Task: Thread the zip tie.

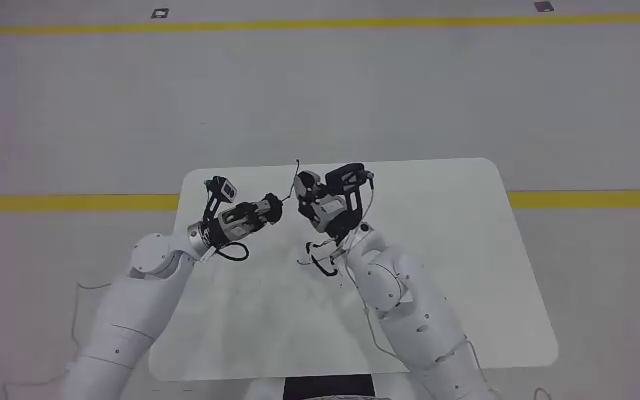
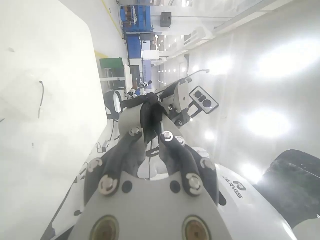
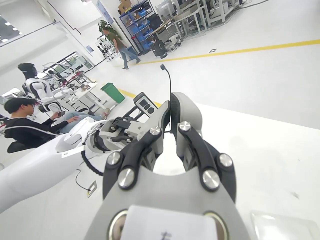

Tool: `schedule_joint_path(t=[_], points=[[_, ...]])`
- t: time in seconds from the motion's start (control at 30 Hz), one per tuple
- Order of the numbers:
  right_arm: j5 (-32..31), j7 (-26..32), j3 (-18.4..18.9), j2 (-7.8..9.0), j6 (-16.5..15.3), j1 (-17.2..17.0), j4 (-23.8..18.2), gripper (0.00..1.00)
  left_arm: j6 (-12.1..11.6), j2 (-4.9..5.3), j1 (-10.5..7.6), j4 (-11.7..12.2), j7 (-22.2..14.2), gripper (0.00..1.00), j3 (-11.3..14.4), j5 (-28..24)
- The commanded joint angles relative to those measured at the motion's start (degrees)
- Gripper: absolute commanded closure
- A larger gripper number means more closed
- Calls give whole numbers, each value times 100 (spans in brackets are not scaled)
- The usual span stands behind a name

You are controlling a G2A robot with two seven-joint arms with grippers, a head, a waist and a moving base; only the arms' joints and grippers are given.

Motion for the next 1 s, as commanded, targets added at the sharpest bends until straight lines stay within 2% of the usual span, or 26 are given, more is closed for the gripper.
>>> schedule_joint_path(t=[0.0, 0.97], points=[[-4, -14, -1, 9, -1, -13, -19, 100, 0, 0, 0, 0, 0, 100, 0, 0], [16, -118, -124, 80, 177, 68, 92, 100, 0, 0, 0, 0, 0, 100, 0, 0]])
